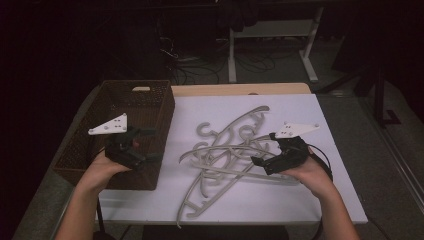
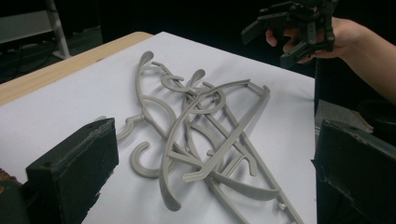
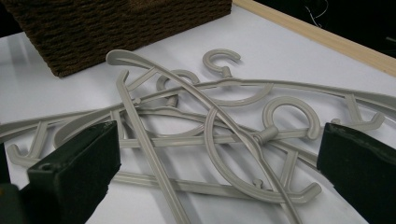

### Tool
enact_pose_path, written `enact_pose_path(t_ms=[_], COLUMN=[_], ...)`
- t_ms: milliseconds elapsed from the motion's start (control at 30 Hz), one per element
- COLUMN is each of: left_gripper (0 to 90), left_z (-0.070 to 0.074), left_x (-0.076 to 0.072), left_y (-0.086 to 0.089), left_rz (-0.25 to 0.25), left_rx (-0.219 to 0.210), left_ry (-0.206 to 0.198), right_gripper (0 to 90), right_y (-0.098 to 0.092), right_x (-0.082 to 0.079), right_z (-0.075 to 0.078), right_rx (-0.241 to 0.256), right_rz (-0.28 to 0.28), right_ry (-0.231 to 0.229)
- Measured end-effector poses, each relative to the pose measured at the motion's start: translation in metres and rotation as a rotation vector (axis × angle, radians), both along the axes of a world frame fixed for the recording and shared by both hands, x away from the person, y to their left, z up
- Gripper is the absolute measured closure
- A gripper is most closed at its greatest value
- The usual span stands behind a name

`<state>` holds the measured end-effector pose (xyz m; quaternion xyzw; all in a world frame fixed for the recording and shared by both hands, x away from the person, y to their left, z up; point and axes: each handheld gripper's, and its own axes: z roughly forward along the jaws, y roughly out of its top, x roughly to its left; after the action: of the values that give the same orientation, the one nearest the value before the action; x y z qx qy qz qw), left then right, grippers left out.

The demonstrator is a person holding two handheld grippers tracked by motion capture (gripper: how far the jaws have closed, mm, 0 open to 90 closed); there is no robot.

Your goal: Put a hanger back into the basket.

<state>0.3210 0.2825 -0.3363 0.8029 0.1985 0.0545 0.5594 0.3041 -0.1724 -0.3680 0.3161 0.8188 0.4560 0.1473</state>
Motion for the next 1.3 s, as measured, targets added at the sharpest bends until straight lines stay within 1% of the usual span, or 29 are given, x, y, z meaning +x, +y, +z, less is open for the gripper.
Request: enact_pose_path(t_ms=[133, 200, 400, 433, 600, 667, 733, 833, 967, 1100, 1133, 1167, 1300], left_gripper=[0.0, 0.0, 0.0, 0.0, 0.0, 0.0, 0.0, 0.0, 0.0, 0.0, 0.0, 0.0, 0.0], left_z=[0.000, 0.000, 0.000, -0.001, -0.001, 0.000, 0.000, -0.001, -0.001, -0.001, -0.001, -0.002, -0.003], left_x=[0.000, 0.001, 0.000, 0.000, -0.002, -0.003, -0.004, -0.005, -0.004, -0.003, -0.003, -0.002, 0.000], left_y=[0.000, -0.002, -0.010, -0.011, -0.020, -0.023, -0.025, -0.028, -0.032, -0.044, -0.044, -0.050, -0.060], left_rz=[-0.002, -0.004, -0.016, -0.021, -0.038, -0.045, -0.050, -0.047, -0.052, -0.064, -0.064, -0.069, -0.085], left_rx=[-0.001, 0.005, 0.003, 0.008, 0.006, 0.003, 0.007, 0.005, -0.010, -0.024, -0.024, -0.021, -0.019], left_ry=[-0.002, 0.001, 0.006, 0.006, 0.009, 0.009, 0.010, 0.015, 0.022, 0.037, 0.037, 0.041, 0.050], right_gripper=[0.0, 0.0, 0.0, 0.0, 0.0, 0.0, 0.0, 0.0, 0.0, 0.0, 0.0, 0.0, 0.0], right_y=[0.000, 0.000, -0.003, -0.004, -0.005, -0.007, -0.009, -0.012, -0.017, -0.024, -0.026, -0.027, -0.028], right_x=[0.000, 0.001, 0.000, -0.001, -0.005, -0.008, -0.009, -0.011, -0.014, -0.016, -0.016, -0.016, -0.017], right_z=[-0.001, -0.002, -0.006, -0.007, -0.015, -0.020, -0.025, -0.031, -0.039, -0.044, -0.045, -0.046, -0.049], right_rx=[-0.001, -0.008, -0.010, -0.012, -0.013, -0.006, -0.010, -0.002, 0.005, 0.015, 0.016, 0.017, 0.019], right_rz=[-0.002, -0.008, -0.028, -0.030, -0.040, -0.042, -0.042, -0.050, -0.049, -0.059, -0.064, -0.067, -0.068], right_ry=[-0.001, -0.001, 0.007, 0.008, 0.016, 0.020, 0.023, 0.028, 0.033, 0.031, 0.032, 0.033, 0.036])
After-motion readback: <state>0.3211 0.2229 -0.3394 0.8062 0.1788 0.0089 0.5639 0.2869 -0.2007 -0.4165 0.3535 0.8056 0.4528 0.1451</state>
